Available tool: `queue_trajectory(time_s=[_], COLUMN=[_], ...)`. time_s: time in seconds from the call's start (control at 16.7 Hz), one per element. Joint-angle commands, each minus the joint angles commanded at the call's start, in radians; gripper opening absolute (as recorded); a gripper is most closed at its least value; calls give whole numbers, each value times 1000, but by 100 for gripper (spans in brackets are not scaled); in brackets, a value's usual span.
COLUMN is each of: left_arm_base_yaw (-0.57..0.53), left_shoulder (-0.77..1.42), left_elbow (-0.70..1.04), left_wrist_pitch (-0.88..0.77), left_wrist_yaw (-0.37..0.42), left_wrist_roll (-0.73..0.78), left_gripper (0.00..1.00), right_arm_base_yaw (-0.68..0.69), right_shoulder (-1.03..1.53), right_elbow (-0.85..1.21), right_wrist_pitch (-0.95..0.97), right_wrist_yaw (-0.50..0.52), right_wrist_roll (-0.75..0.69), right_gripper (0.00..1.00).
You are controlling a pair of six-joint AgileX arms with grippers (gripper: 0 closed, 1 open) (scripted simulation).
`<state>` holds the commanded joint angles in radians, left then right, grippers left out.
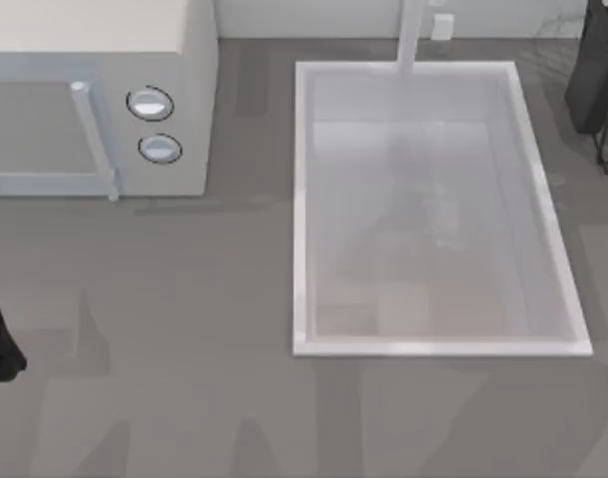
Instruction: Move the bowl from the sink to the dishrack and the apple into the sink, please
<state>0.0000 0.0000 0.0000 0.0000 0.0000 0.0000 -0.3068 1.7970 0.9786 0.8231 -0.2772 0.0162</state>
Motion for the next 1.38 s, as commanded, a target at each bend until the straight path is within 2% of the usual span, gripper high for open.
queue_trajectory(time_s=[0.48, 0.72, 0.96, 1.38], left_arm_base_yaw=[0, 0, 0, 0], left_shoulder=[0, 0, 0, 0], left_elbow=[0, 0, 0, 0], left_wrist_pitch=[0, 0, 0, 0], left_wrist_yaw=[0, 0, 0, 0], left_wrist_roll=[0, 0, 0, 0], left_gripper=[100, 100, 100, 100], right_arm_base_yaw=[1, 30, 79, 185], right_shoulder=[-8, -135, -411, -1094], right_elbow=[-4, -71, -212, -558], right_wrist_pitch=[-4, -59, -177, -469], right_wrist_yaw=[0, 15, 53, 150], right_wrist_roll=[1, 7, 11, 0], right_gripper=[100, 100, 100, 100])
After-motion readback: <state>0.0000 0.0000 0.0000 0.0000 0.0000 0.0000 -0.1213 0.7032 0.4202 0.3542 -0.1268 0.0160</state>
